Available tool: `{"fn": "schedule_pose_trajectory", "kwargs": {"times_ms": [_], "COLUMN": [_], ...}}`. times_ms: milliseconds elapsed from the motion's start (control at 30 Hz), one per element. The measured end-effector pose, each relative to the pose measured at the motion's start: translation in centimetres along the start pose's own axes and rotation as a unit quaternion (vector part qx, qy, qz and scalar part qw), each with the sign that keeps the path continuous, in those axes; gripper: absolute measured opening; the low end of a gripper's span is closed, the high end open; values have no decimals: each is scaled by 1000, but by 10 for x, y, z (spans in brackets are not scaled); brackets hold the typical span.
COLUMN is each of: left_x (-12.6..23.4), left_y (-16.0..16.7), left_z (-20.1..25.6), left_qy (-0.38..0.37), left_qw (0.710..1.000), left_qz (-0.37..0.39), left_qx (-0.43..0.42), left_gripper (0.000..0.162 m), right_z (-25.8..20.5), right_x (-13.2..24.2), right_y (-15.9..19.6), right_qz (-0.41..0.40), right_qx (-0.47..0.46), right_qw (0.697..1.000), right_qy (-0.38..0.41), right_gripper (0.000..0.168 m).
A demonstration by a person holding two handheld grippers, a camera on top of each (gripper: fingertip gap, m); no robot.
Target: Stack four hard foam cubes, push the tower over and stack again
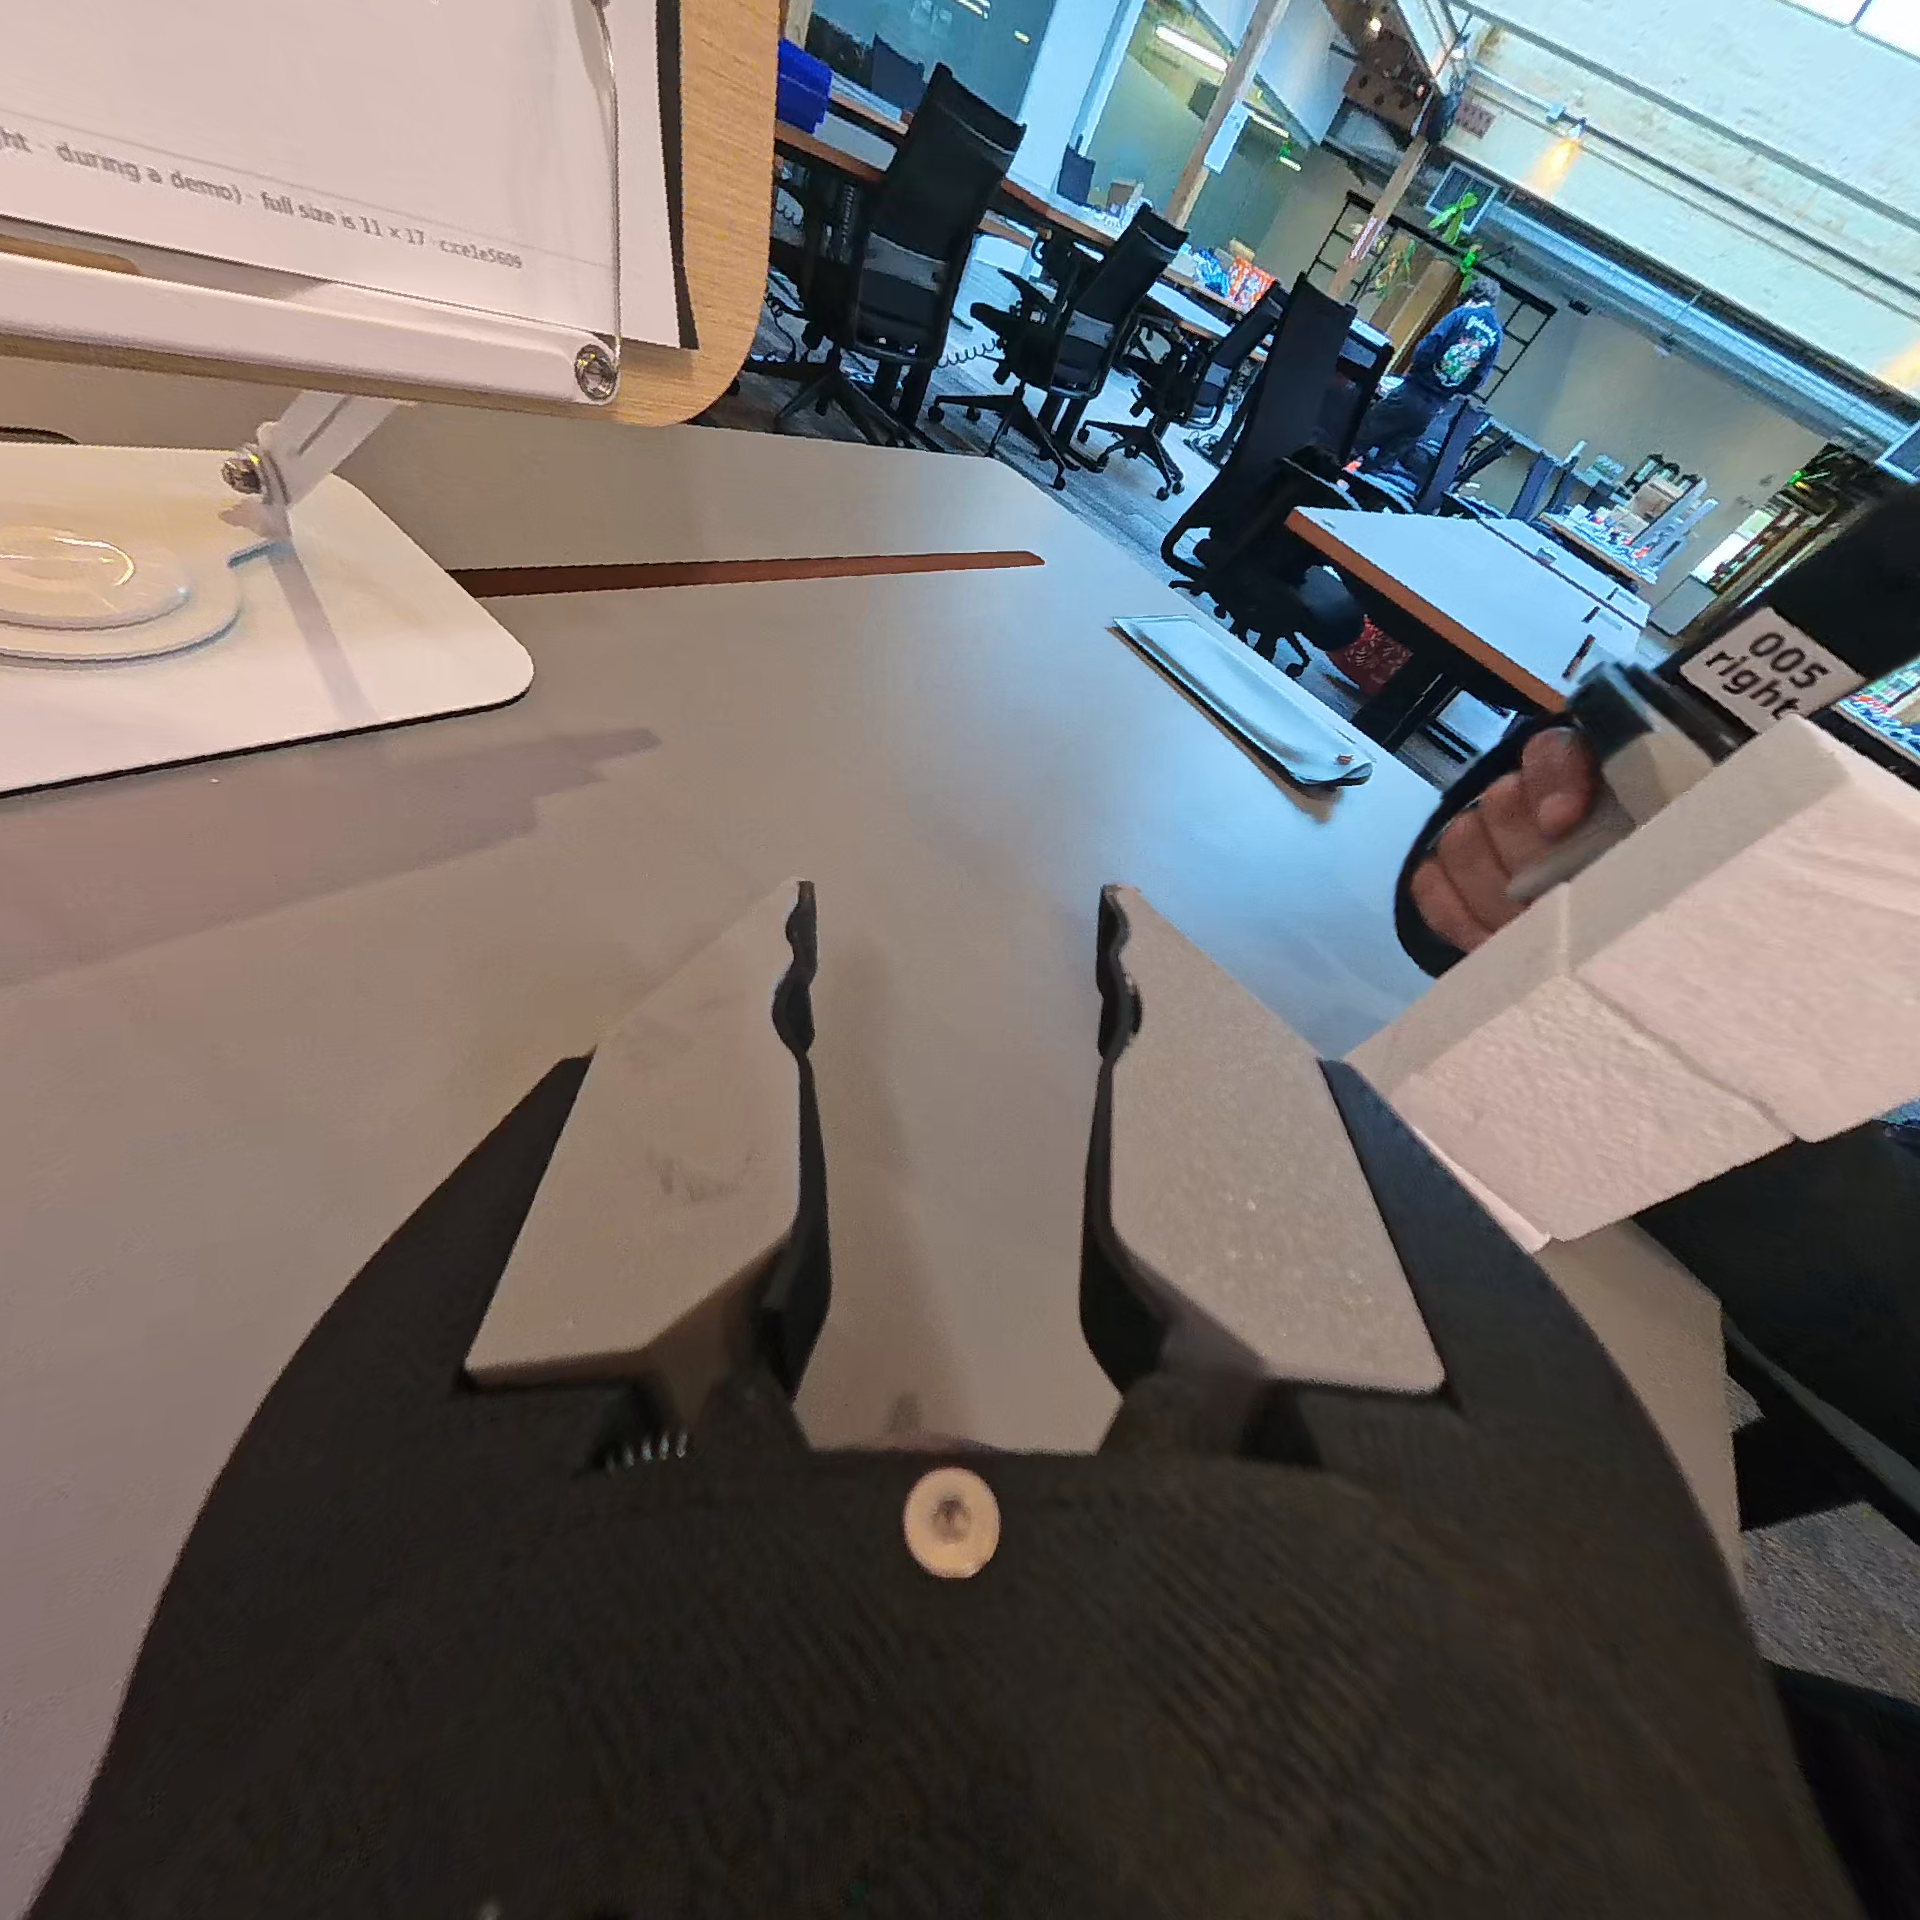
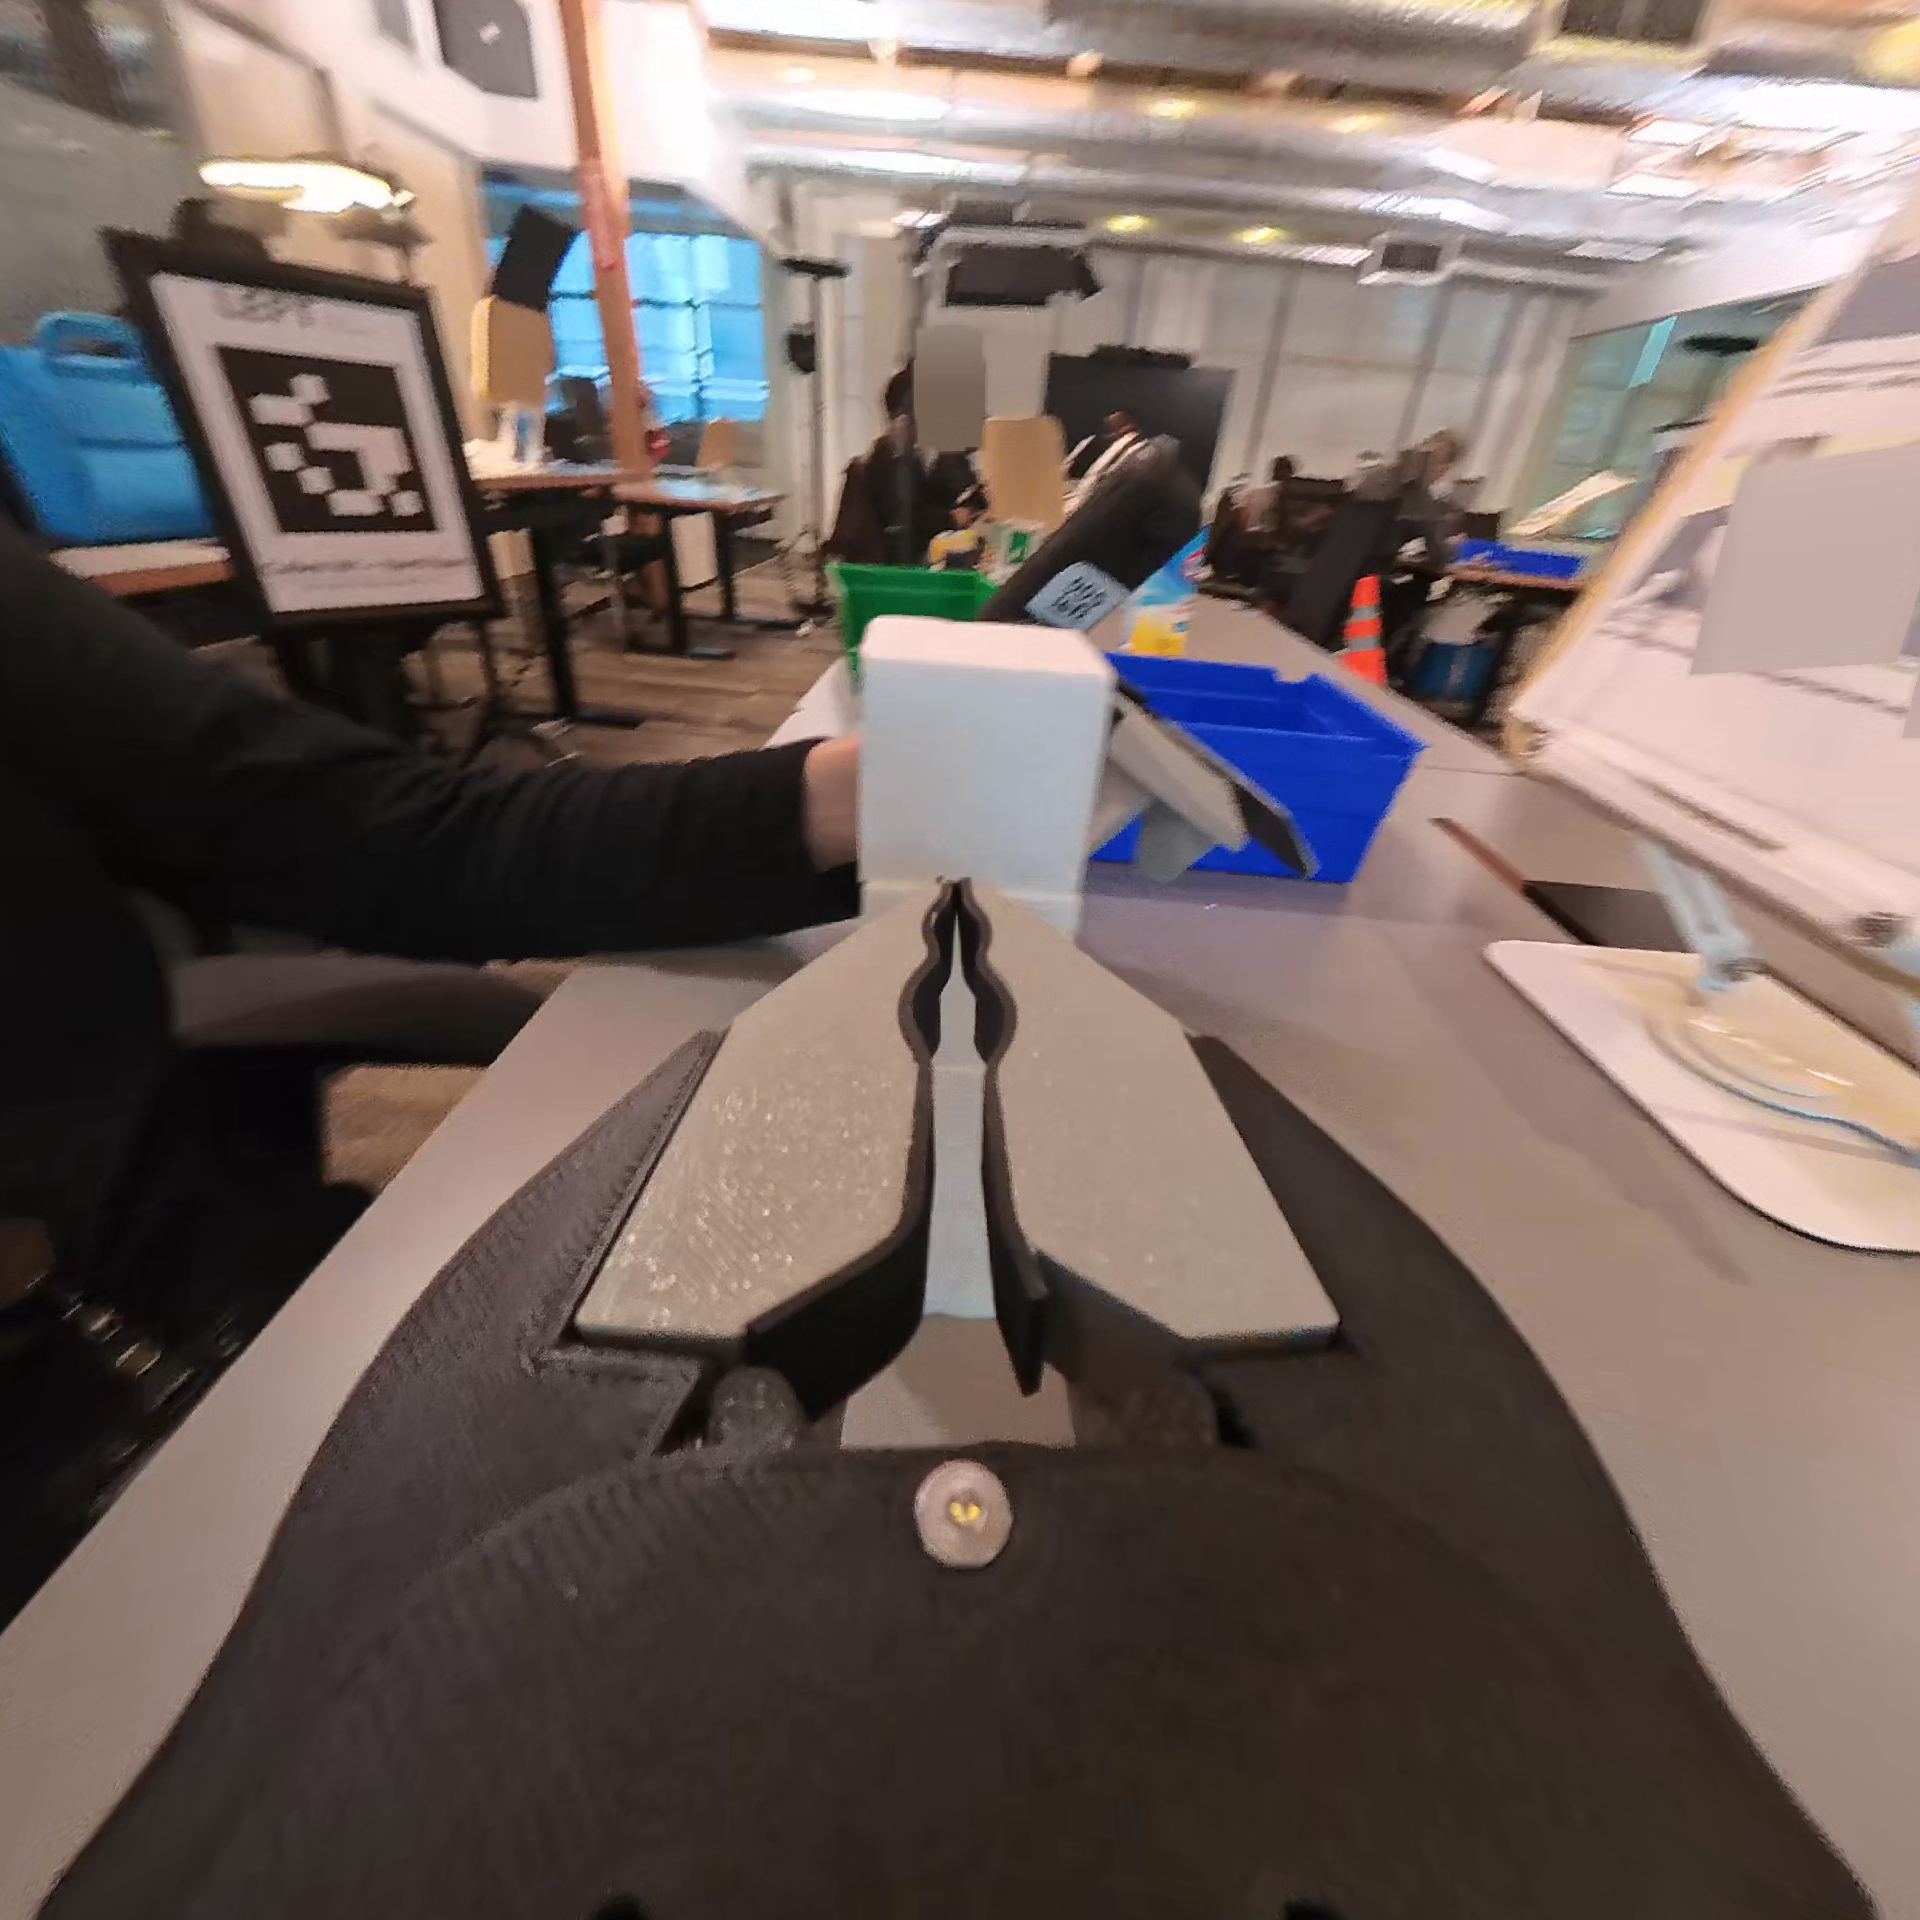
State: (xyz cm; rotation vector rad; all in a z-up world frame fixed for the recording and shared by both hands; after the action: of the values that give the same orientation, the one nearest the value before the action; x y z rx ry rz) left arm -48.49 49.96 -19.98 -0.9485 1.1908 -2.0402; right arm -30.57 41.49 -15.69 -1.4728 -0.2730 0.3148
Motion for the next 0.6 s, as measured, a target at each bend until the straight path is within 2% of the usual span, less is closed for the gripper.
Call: {"fn": "schedule_pose_trajectory", "kwargs": {"times_ms": [200,600], "left_x": [1,0], "left_y": [-1,0], "left_z": [-1,-1], "left_qy": [-5,-13], "left_qw": [1000,1000], "left_qz": [2,0], "left_qx": [-2,-10], "left_gripper": [52,51], "right_z": [-27,-37], "right_x": [-15,-22], "right_y": [21,45], "right_qz": [-67,-132], "right_qx": [-15,-31], "right_qw": [993,983], "right_qy": [-95,-122], "right_gripper": [0,0]}}
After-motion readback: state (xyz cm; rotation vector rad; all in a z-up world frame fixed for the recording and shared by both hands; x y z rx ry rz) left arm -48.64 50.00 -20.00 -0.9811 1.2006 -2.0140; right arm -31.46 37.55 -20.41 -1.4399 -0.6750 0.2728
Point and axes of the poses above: each gripper's, where its closed fingertips meet, x back along the fingers, y out of its underside, z = x × y across the jaws, the point moved 2 cm from there along x, back along the fingers, and after that the axes turned 11 degrees about -y, right-handed, at the moved point
